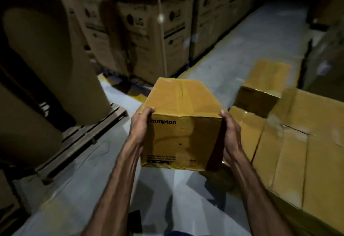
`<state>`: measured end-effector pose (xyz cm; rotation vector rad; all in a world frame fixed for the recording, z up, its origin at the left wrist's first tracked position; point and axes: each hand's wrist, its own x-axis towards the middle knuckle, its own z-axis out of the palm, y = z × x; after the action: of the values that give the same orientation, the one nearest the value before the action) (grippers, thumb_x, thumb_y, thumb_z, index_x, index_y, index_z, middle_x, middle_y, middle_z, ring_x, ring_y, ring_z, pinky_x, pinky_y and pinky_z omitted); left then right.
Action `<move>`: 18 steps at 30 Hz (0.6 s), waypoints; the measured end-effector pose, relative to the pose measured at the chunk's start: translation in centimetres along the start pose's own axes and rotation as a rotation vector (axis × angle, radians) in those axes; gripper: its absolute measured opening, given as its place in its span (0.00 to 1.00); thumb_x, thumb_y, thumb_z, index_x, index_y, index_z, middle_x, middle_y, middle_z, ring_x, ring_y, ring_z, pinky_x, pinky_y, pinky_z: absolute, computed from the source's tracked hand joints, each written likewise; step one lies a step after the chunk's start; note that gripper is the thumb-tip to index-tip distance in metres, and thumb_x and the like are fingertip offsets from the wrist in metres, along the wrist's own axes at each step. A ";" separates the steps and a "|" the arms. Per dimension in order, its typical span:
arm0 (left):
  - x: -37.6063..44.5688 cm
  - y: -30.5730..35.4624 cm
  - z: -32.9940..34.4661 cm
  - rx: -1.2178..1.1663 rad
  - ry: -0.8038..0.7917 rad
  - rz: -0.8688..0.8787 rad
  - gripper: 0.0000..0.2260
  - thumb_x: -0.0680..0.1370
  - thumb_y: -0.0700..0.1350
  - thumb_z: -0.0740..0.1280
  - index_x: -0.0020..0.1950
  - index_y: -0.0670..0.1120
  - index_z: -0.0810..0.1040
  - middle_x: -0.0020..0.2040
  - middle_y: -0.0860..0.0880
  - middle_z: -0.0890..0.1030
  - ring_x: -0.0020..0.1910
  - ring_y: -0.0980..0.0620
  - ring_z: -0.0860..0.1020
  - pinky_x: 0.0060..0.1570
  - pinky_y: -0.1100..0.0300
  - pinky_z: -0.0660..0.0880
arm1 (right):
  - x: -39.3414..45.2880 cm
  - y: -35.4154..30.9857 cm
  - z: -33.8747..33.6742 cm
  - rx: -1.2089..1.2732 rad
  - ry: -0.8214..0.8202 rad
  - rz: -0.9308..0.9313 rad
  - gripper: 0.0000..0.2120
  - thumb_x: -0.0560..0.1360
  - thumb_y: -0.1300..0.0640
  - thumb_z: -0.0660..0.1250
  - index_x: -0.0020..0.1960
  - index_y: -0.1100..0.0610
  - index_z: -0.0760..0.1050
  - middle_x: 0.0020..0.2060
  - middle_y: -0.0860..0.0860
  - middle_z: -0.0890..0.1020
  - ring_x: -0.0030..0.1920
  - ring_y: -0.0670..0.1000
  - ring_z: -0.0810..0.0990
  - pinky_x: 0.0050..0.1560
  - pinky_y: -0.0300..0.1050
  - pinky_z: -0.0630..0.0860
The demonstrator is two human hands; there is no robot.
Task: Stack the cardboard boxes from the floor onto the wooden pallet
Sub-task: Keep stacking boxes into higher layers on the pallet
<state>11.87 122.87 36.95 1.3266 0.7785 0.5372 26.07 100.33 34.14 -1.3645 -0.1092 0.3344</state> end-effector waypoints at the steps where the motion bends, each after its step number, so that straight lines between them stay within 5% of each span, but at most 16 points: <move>1: -0.4 0.2 2.2 0.004 -0.041 0.005 0.21 0.71 0.60 0.70 0.59 0.51 0.84 0.50 0.46 0.86 0.52 0.43 0.82 0.52 0.46 0.77 | -0.2 -0.6 -2.4 0.006 0.034 -0.011 0.24 0.78 0.38 0.70 0.66 0.53 0.83 0.62 0.53 0.86 0.64 0.56 0.83 0.68 0.59 0.78; 5: -3.2 0.2 11.9 0.018 -0.178 -0.019 0.19 0.73 0.58 0.71 0.55 0.46 0.84 0.44 0.45 0.85 0.44 0.45 0.82 0.44 0.50 0.78 | -1.3 -3.0 -12.2 0.050 0.176 -0.027 0.37 0.70 0.29 0.73 0.72 0.49 0.79 0.68 0.52 0.82 0.68 0.55 0.81 0.69 0.63 0.77; 8: -5.2 -0.8 18.8 0.029 -0.277 -0.031 0.07 0.81 0.49 0.67 0.48 0.48 0.81 0.35 0.51 0.82 0.35 0.50 0.81 0.33 0.59 0.75 | -2.8 -4.8 -18.9 0.020 0.263 -0.058 0.24 0.76 0.33 0.68 0.65 0.45 0.83 0.59 0.52 0.87 0.61 0.56 0.85 0.62 0.62 0.81; 11: -7.2 -1.5 24.9 0.068 -0.356 -0.056 0.08 0.82 0.47 0.66 0.44 0.49 0.79 0.31 0.53 0.78 0.30 0.52 0.77 0.28 0.63 0.71 | -4.2 -6.1 -24.6 0.023 0.365 -0.062 0.21 0.78 0.34 0.66 0.62 0.45 0.84 0.56 0.52 0.87 0.57 0.57 0.86 0.60 0.66 0.82; 18: -10.3 -4.8 35.1 0.138 -0.546 -0.143 0.09 0.75 0.56 0.70 0.47 0.51 0.84 0.41 0.45 0.83 0.44 0.44 0.81 0.42 0.50 0.74 | -6.5 -6.6 -34.2 0.031 0.569 -0.053 0.18 0.80 0.37 0.65 0.54 0.48 0.84 0.52 0.56 0.87 0.56 0.63 0.85 0.57 0.65 0.83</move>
<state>31.57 91.71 36.22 1.4415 0.4552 -0.0034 30.23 65.11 34.19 -1.3761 0.3309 -0.1038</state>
